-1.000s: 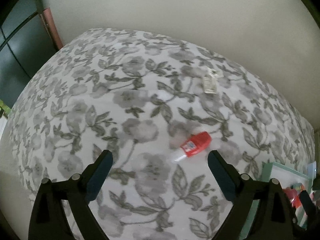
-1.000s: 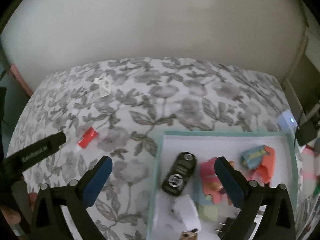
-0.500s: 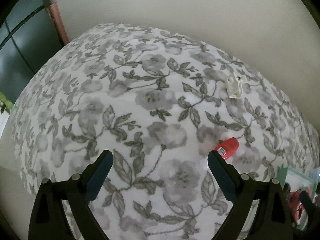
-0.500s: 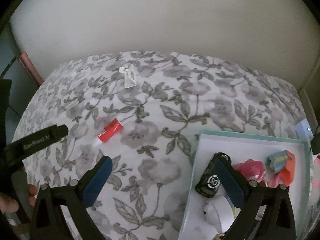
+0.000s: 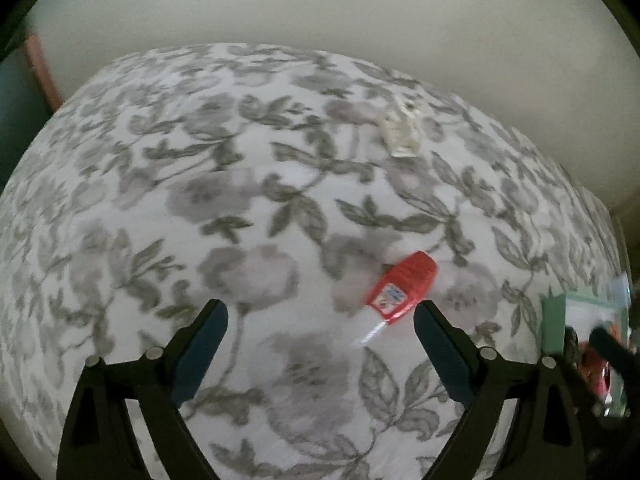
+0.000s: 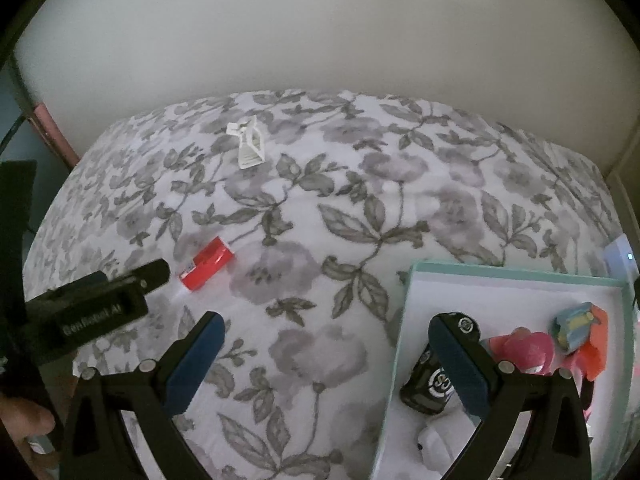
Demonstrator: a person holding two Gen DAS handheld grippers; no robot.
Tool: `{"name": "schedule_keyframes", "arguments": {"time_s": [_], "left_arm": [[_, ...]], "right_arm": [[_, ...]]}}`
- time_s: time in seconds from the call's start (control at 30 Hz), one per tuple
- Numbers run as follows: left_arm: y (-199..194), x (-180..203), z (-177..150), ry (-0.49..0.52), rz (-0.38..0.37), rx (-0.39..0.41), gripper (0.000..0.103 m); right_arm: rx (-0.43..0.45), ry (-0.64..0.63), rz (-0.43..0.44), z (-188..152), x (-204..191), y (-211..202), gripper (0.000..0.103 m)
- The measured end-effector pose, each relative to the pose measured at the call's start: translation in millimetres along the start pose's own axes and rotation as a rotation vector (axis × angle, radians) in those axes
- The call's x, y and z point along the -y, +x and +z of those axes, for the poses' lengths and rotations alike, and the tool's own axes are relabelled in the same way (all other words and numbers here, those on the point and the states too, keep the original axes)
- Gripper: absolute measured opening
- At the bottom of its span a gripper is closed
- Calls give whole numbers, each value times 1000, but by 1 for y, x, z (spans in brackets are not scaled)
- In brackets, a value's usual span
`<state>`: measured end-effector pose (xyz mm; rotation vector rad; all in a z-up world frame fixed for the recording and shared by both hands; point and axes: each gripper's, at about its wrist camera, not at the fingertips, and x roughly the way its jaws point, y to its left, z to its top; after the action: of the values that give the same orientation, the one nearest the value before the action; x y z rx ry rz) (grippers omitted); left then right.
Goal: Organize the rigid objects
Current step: 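Grasp the red-and-white bottle with the left tool while the right grasps the white plug adapter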
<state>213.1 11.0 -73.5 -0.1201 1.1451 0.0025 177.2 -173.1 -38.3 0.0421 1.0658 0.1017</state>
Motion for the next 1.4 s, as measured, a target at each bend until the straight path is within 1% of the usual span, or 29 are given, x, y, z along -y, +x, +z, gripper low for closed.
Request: {"name": "schedule_keyframes", "arguments": {"time_s": [0.07,0.13,0.23,0.4,0.43,0.5,0.63,0.77,1.03,1.13,1.2,1.33,1.4], "left_arm": [[7,8,1,43,-37,-7,77],[12,13,1,73,-51,-13,75],[16,23,2,142,-68,1,68],[24,38,2,251,-72,11,46],[26,39,2,259,-76,11,44],[29,37,3,270,-96,10,33],[29,33,5,285,-112,29,33],[29,18,13,266,-105,52,33],[37,-33,35,154,-107,59,33],[40,-49,44,125,-93,68,33],[41,-57,47,111,-89,73,33],[43,-71,51,78,-109,80,33],[43,-74,51,76,-122,77,33]], "right_arm": [[7,14,-1,3,4,0,103],[14,30,3,5,8,1,103],[22,47,0,10,12,2,103],[22,38,15,20,9,10,103],[22,36,25,24,7,12,103],[32,27,37,30,3,13,102],[48,8,73,50,-9,19,102],[64,-16,76,68,-20,27,100],[66,-2,146,102,-42,60,97],[62,-3,156,111,-52,75,96],[65,-6,160,116,-57,84,92],[60,-7,165,127,-67,101,87],[51,-1,165,133,-70,110,82]]}}
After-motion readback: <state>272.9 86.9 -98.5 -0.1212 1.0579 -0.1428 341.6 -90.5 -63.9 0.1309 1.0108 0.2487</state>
